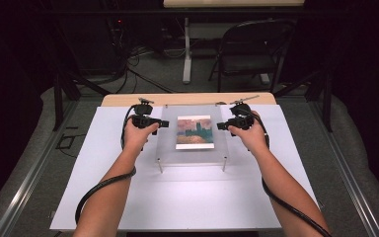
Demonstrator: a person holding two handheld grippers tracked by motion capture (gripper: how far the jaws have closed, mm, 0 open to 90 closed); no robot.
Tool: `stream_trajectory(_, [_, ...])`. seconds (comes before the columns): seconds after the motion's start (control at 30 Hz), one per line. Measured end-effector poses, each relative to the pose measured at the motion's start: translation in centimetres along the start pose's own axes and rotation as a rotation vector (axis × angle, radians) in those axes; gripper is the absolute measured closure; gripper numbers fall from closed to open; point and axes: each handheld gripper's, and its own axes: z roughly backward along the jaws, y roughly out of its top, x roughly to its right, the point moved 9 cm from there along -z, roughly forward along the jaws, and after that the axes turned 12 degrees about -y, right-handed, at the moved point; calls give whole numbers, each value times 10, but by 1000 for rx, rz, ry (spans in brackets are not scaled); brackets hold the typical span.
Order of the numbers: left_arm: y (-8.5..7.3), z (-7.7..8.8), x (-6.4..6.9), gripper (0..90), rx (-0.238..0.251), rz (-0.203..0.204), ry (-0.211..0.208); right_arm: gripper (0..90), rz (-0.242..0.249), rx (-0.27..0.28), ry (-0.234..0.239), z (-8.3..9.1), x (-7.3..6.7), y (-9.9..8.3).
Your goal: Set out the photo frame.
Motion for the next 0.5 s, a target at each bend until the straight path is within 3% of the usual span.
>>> stream_trajectory(0.23, [0, -6, -2, 353, 0, 29, -5, 398, -40, -6, 10, -8, 7, 5])
stream_trajectory(0.5, [-4, -10, -6, 320, -19, 71, -12, 350, -66, -42, 11, -17, 6, 1])
